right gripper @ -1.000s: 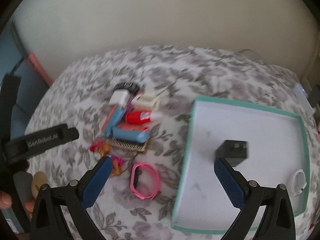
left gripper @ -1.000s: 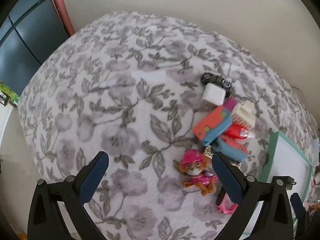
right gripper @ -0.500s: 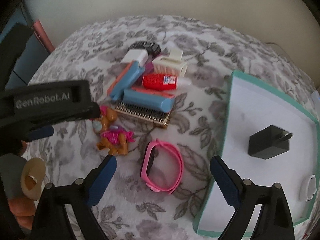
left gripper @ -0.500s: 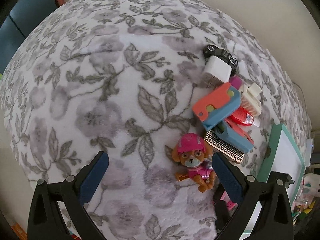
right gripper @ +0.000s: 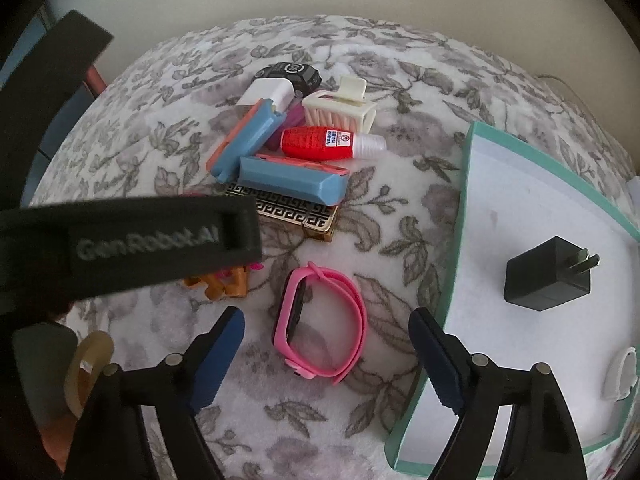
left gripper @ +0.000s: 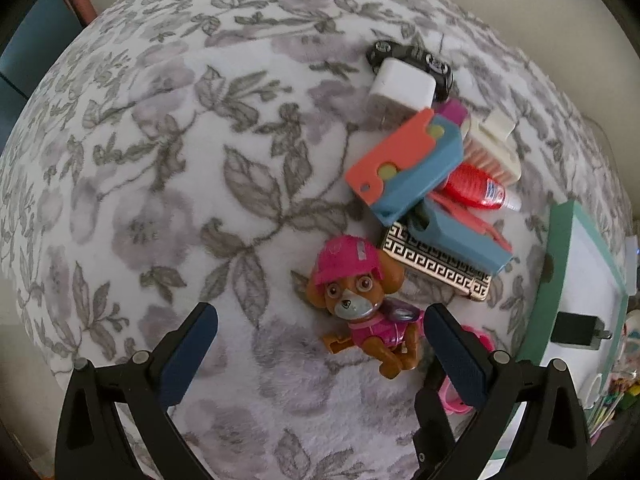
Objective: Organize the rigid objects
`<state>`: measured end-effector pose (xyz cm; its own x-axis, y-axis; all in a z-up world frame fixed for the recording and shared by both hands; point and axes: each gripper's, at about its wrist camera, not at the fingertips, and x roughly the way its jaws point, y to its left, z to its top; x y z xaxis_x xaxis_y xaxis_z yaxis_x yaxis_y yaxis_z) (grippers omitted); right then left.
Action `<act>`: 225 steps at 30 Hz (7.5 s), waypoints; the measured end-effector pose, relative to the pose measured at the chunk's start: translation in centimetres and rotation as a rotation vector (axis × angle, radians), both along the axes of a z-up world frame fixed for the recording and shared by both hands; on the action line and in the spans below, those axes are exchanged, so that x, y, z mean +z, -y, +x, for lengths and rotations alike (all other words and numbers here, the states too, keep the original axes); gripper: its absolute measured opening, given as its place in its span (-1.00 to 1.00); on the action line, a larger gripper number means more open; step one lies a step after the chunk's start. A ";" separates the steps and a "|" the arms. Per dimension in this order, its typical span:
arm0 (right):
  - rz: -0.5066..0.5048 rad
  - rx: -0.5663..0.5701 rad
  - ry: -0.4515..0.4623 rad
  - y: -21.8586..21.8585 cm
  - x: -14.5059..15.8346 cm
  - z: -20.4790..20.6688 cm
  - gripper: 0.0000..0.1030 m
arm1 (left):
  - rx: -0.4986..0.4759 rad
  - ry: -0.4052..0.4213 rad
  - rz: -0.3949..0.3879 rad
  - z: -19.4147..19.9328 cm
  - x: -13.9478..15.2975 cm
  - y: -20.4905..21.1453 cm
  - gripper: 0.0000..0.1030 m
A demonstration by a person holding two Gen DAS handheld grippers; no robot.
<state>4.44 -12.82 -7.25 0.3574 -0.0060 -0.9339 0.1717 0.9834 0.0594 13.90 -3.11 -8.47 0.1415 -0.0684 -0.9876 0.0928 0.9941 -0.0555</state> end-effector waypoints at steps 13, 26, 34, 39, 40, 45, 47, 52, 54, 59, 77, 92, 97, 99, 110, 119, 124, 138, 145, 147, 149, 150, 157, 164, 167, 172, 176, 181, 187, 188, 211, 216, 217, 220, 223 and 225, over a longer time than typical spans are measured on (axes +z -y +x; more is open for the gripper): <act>0.038 -0.035 0.002 1.2 0.5 -0.1 0.50 | 0.034 0.038 0.067 0.0 -0.1 -1.5 0.69; 0.049 -0.007 -0.036 0.3 -0.5 0.1 0.35 | 0.053 0.043 0.062 0.5 -0.3 -4.3 0.35; -0.018 0.012 -0.056 -0.6 -1.5 0.4 0.26 | 0.033 0.007 0.074 0.6 -2.0 -4.6 0.35; -0.066 0.030 -0.056 -1.3 -1.7 0.5 0.27 | 0.034 0.009 0.081 0.6 -2.5 -4.9 0.35; -0.082 0.038 -0.057 -1.6 -1.8 0.6 0.28 | 0.032 0.012 0.086 0.5 -2.5 -4.8 0.35; -0.104 0.051 -0.045 -2.3 -2.0 0.6 0.29 | 0.030 0.023 0.107 0.2 -2.7 -3.5 0.35; -0.111 0.053 -0.036 -2.8 -2.1 0.0 0.29 | 0.027 0.030 0.122 -0.1 -2.4 -3.1 0.35; -0.102 0.053 -0.033 -2.9 -1.8 -0.5 0.14 | 0.017 0.046 0.148 -0.5 -1.7 -2.0 0.25; -0.072 0.034 -0.036 -2.4 -1.8 -0.6 0.08 | 0.015 0.049 0.150 -0.7 -1.6 -1.6 0.18; -0.057 0.037 -0.041 -1.9 -1.7 -0.8 0.05 | 0.000 0.069 0.178 -1.8 -1.0 0.3 -0.04; 0.097 -0.022 -0.021 1.7 0.2 -1.5 0.04 | 0.068 0.109 0.228 -3.9 0.9 2.4 -0.14; 0.176 -0.152 0.047 5.7 4.6 -3.7 0.04 | 0.113 0.235 0.195 -5.4 6.1 2.4 -0.14; 0.150 -0.218 0.073 7.5 6.2 -4.6 0.04 | 0.084 0.269 0.168 -6.2 7.3 3.3 -0.14; 0.145 -0.242 0.084 8.2 6.6 -4.9 0.04 | 0.067 0.277 0.151 -6.4 7.7 3.9 -0.14; 0.111 -0.408 0.133 13.8 8.8 -8.2 0.05 | -0.102 0.316 0.102 -9.1 9.4 9.0 -0.14; 0.056 -0.573 0.053 19.5 7.1 -11.0 0.05 | -0.276 0.321 0.108 -12.2 8.9 13.6 -0.14; 0.024 -0.611 0.006 21.0 6.2 -12.1 0.06 | -0.374 0.314 0.132 -14.0 7.9 16.2 -0.20; -0.014 -0.591 -0.061 20.9 4.9 -11.8 0.10 | -0.488 0.320 0.198 -15.7 6.3 18.5 -0.20; -0.030 -0.600 -0.060 21.0 5.1 -11.9 0.33 | -0.473 0.329 0.198 -15.5 6.4 18.2 -0.20; -0.031 -0.605 -0.056 21.0 5.2 -11.9 0.43 | -0.467 0.329 0.189 -15.4 6.5 18.1 -0.19; -0.034 -0.609 -0.048 21.1 5.4 -12.0 0.50 | -0.458 0.331 0.185 -15.2 6.6 17.9 -0.13; -0.034 -0.610 -0.044 21.2 5.4 -12.0 0.55 | -0.451 0.332 0.184 -15.1 6.7 17.9 -0.04; -0.040 -0.624 0.005 21.2 6.2 -12.3 0.89 | -0.392 0.349 0.170 -14.3 7.3 17.0 0.27; -0.045 -0.617 0.018 21.1 6.3 -12.2 0.96 | -0.291 0.359 0.166 -12.8 7.7 15.3 0.42; -0.053 -0.609 0.020 20.9 6.3 -12.0 1.00 | -0.224 0.359 0.176 -11.9 7.7 14.0 0.50; -0.055 -0.578 0.017 20.2 6.1 -11.5 1.00 | -0.109 0.360 0.194 -10.2 7.6 11.7 0.63; -0.056 -0.550 0.017 19.3 6.0 -10.9 1.00 | -0.036 0.338 0.197 -8.9 7.1 9.8 0.80; -0.056 -0.506 0.025 18.0 6.1 -10.0 1.00 | 0.042 0.324 0.207 -7.5 6.7 7.4 0.89; -0.056 -0.447 0.051 16.2 6.5 -8.5 1.00 | 0.131 0.288 0.208 -5.6 6.6 4.1 0.89; -0.057 -0.440 0.055 16.0 6.6 -8.4 1.00 | 0.146 0.276 0.201 -5.2 6.6 3.5 0.89; -0.079 -0.316 0.088 11.1 7.5 -5.1 1.00 | 0.150 0.217 0.132 -4.0 7.1 0.0 0.89; -0.032 -0.345 0.060 11.7 7.0 -6.7 1.00 | 0.091 0.163 0.132 -5.9 5.5 0.6 0.89; -0.032 -0.350 0.057 11.8 7.1 -7.1 1.00 | 0.080 0.150 0.127 -6.3 5.2 0.7 0.89; -0.031 -0.358 0.059 12.1 7.4 -7.8 1.00 | 0.034 0.123 0.127 -7.4 4.3 1.5 0.89; -0.021 -0.373 0.068 12.5 7.8 -8.4 1.00 | -0.019 0.102 0.146 -8.5 3.5 2.5 0.89; -0.014 -0.382 0.068 12.8 8.0 -8.7 1.00 | -0.043 0.093 0.155 -8.9 3.1 3.0 0.88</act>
<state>-4.22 -25.62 0.71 0.3883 -0.1631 -0.9070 0.5222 0.8499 0.0707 4.97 -6.07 -5.38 0.2325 0.0760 -0.9696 0.1330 0.9851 0.1091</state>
